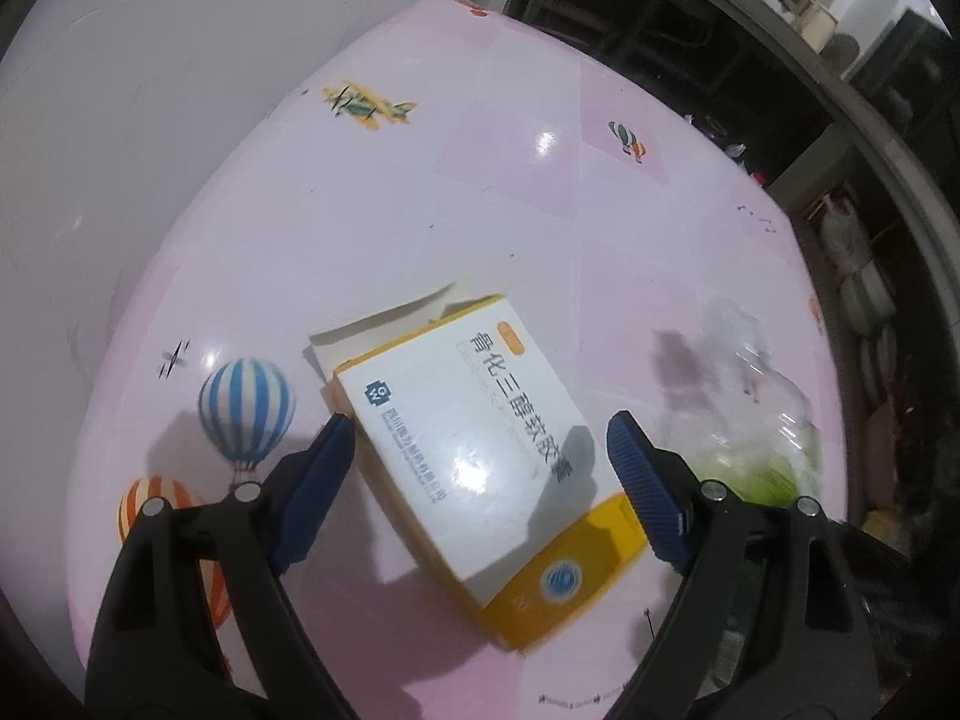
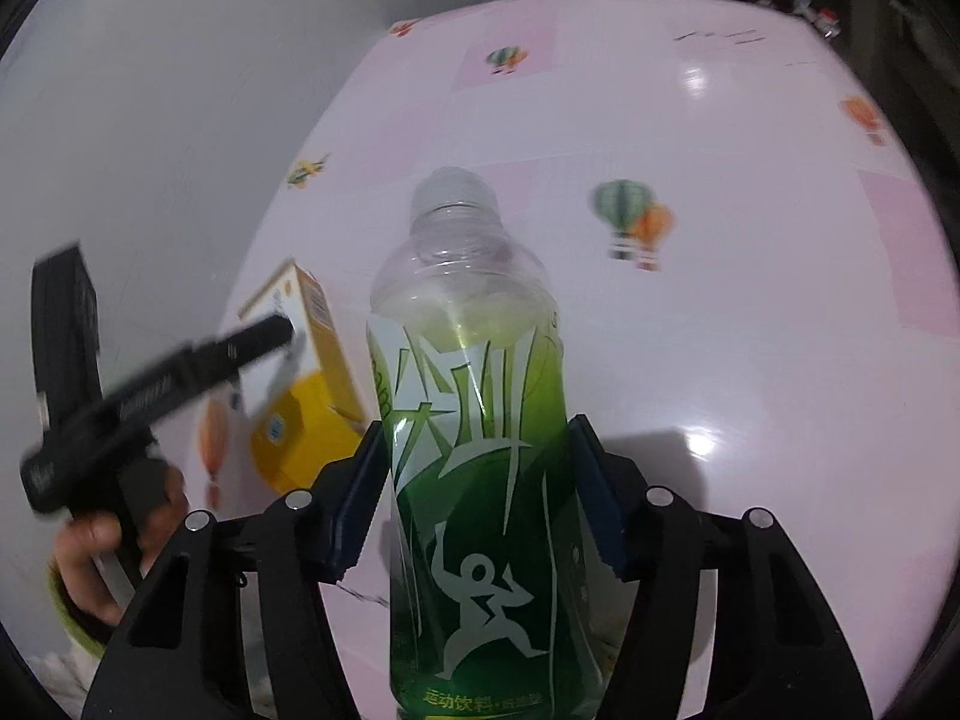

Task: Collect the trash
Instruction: 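Grasp the green sports drink bottle with the right tool and lift it, then grasp the white-and-yellow medicine box with the left tool while the right tool holds the bottle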

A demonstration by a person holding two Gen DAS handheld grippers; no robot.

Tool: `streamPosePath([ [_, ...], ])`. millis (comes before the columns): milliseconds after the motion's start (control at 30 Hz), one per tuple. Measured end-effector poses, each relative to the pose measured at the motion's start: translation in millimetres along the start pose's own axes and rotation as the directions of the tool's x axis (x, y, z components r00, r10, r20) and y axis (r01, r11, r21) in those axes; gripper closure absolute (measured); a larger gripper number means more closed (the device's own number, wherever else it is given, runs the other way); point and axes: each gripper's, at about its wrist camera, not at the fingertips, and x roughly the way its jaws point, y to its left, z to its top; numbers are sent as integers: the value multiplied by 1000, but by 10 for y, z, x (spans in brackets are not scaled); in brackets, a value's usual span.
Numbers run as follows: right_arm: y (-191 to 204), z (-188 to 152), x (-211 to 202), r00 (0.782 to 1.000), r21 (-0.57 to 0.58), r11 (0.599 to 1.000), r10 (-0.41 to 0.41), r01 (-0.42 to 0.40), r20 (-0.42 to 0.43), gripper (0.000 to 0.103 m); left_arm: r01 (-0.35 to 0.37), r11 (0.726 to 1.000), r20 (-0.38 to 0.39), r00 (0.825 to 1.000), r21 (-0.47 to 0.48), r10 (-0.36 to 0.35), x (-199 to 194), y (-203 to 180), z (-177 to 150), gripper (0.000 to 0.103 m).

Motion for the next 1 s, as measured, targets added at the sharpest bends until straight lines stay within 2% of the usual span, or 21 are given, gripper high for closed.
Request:
streamPosePath([
  [200, -317, -280, -310, 992, 23, 993, -115, 114, 57, 44, -70, 992, 25, 997, 106, 68, 132, -294, 6, 21],
  [333, -503, -433, -453, 986, 58, 988, -149, 145, 77, 44, -36, 978, 20, 999, 206, 33, 178, -522, -107, 21],
  [467, -668, -576, -578, 983, 91, 984, -163, 156, 84, 44, -1, 948, 8, 1000, 318, -1, 187, -795, -300, 24],
  [667, -822, -775, -702, 981, 145, 977, -171, 157, 87, 44, 68, 880, -59, 997, 470, -45, 166, -1147, -711, 25],
  [733, -858, -796, -714, 982, 157, 976, -165, 150, 88, 44, 70, 850, -65, 997, 522, -42, 123, -1233, -857, 25],
  [800, -882, -770, -689, 985, 166, 977, -149, 134, 82, 44, 70, 834, -69, 997, 547, -39, 95, -1275, -958, 25],
  [1000, -893, -681, -572, 985, 155, 976, -163, 153, 56, 37, 65, 825, -80, 996, 561, -25, 52, -1246, -1005, 25],
])
